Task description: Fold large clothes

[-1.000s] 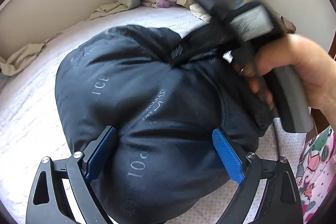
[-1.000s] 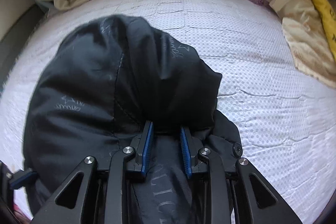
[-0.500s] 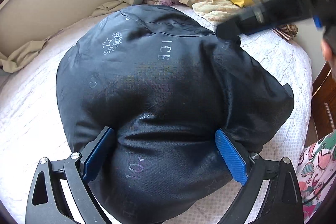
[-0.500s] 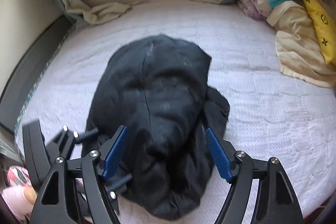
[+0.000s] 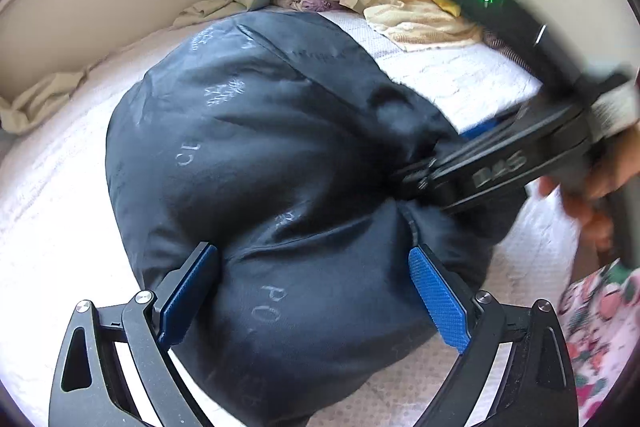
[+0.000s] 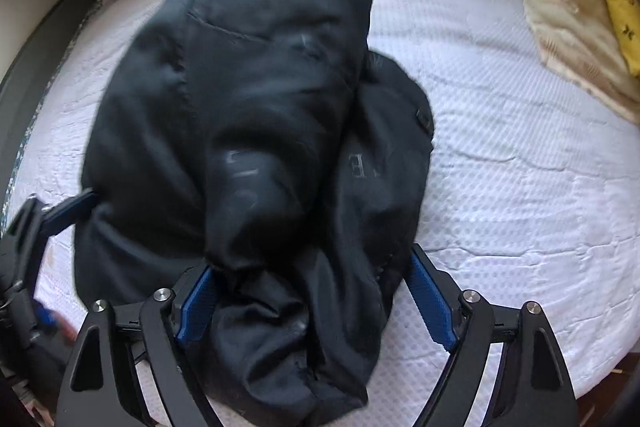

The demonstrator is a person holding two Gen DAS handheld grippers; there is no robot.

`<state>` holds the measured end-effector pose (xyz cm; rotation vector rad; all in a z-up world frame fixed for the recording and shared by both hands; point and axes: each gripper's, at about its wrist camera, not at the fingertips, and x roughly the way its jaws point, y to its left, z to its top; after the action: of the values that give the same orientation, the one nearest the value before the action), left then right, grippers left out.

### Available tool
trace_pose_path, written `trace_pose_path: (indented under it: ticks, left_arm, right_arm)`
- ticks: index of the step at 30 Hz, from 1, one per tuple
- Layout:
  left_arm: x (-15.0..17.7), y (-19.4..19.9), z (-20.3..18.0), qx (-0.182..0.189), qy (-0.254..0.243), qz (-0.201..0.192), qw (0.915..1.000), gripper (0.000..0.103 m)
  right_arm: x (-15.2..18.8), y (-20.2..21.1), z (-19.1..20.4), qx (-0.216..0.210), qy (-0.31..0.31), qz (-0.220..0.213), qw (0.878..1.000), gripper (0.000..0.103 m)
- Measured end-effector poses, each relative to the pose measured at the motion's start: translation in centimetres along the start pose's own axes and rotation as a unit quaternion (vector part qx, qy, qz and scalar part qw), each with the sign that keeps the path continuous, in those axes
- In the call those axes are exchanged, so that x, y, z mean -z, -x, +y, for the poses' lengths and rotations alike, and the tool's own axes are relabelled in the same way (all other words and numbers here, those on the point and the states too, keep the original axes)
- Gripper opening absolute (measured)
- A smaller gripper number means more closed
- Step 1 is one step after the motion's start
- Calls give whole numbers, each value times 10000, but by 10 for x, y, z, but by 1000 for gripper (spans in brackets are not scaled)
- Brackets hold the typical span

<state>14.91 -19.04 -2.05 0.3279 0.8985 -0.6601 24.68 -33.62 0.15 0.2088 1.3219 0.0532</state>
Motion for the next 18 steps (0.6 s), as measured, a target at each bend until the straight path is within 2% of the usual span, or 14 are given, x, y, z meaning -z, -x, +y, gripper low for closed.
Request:
trace_pose_path:
  ticks: [4, 6, 8, 10, 14, 16, 18]
  left_arm:
    - [-11, 23, 34, 429, 659, 83, 9969, 97]
    - [-16, 44, 68, 570, 1069, -13, 9926, 97]
    - [-17, 57, 104, 780, 1451, -24, 9863, 98]
    - [-10, 59, 138, 1042, 1878, 75, 9766, 99]
    - [16, 34, 171, 1366, 2522, 450, 9569, 100]
    - [27, 14, 176, 1752, 2938, 627, 9376, 100]
    - [32, 1, 171, 2042, 3139, 763, 9241, 100]
  right_arm:
    - [-3, -26, -17, -420, -307, 225, 9984, 88]
    - [-4, -33, -27, -696, -463, 278, 9961, 92]
    - [-5, -34, -31, -798, -507, 266, 9952, 93]
    - [-5, -34, -32, -844, -560, 232, 9946, 93]
    - [-4, -35, -40, -1067, -707, 155, 9917, 93]
    - [-3, -34, -45, -1134, -728, 138, 9908, 93]
    - [-2, -35, -49, -1181, -737, 124, 9902, 93]
